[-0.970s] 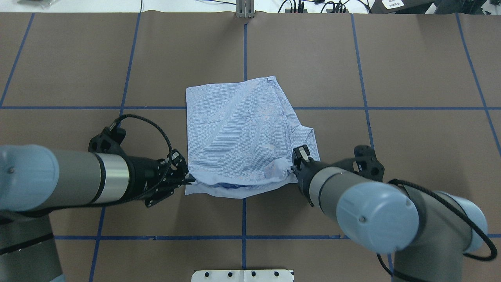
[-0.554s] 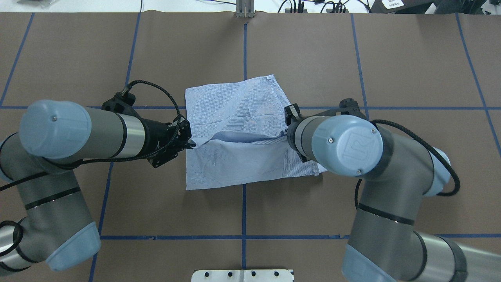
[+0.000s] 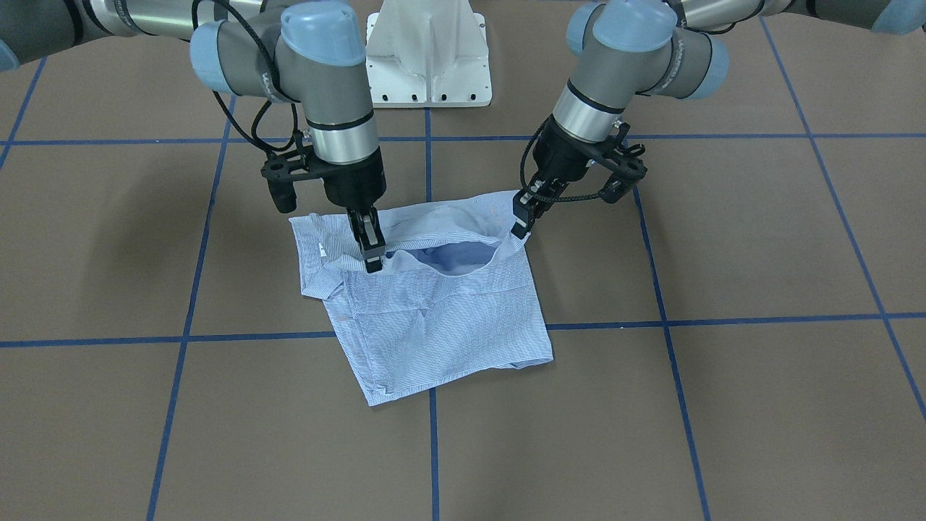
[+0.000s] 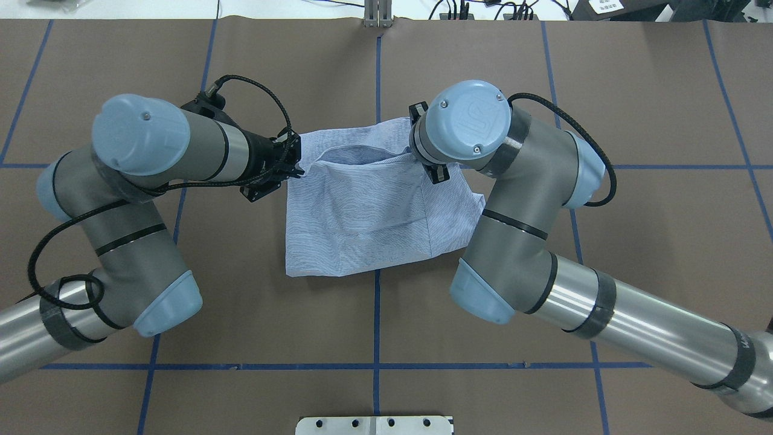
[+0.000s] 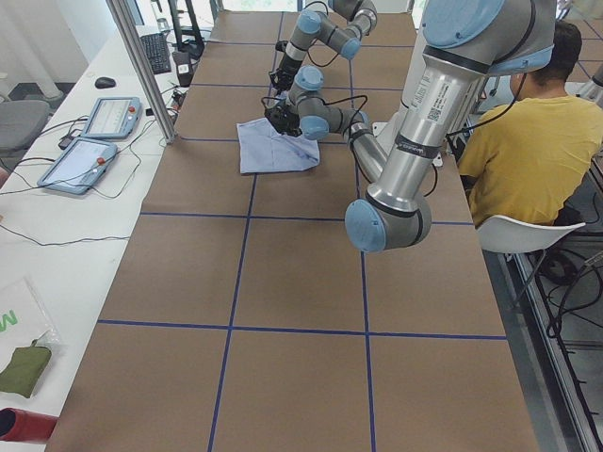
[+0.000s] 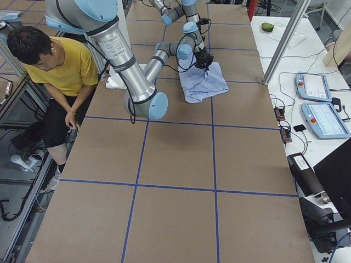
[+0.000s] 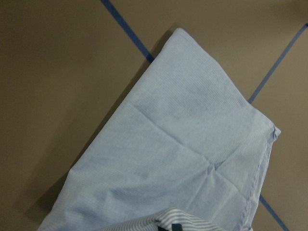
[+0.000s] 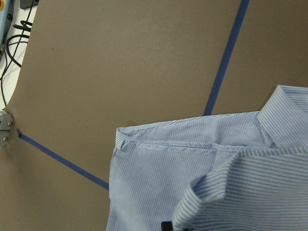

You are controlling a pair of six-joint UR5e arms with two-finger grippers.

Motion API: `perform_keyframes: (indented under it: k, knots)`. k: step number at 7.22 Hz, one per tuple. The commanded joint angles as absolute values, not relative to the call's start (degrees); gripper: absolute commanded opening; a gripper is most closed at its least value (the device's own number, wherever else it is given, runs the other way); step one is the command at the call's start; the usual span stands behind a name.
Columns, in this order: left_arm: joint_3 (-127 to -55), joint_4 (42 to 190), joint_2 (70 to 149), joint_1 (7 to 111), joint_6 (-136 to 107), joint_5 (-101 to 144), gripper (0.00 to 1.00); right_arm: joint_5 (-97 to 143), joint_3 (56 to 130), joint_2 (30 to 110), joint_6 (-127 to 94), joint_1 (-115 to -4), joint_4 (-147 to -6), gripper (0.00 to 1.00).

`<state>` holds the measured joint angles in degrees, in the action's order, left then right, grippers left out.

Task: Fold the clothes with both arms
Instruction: 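Lift the near edge with both grippers and fold it away from the robot, then lay the held edge onto the far edge and open both grippers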

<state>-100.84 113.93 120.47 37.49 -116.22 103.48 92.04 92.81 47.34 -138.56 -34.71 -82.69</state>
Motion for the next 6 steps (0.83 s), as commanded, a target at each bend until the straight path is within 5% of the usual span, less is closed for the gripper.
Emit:
perform_keyframes:
  k: [1,3,6]
  knots:
    - [-91.7,119.8,123.5,40.2,-115.0,103.4,0.00,95.5,81.0,41.9,-136.2,-38.0,-77.4,0.00]
    - [-82.7,127.2,125.5,41.8,-114.5,103.4,0.00,96.8,71.3,38.9,-135.5,-40.4,-69.2,0.00]
    - [-78.5,130.4,126.5,42.4,-113.7,103.4,0.00,96.9,60.5,34.7,-135.1,-40.5,-60.8,0.00]
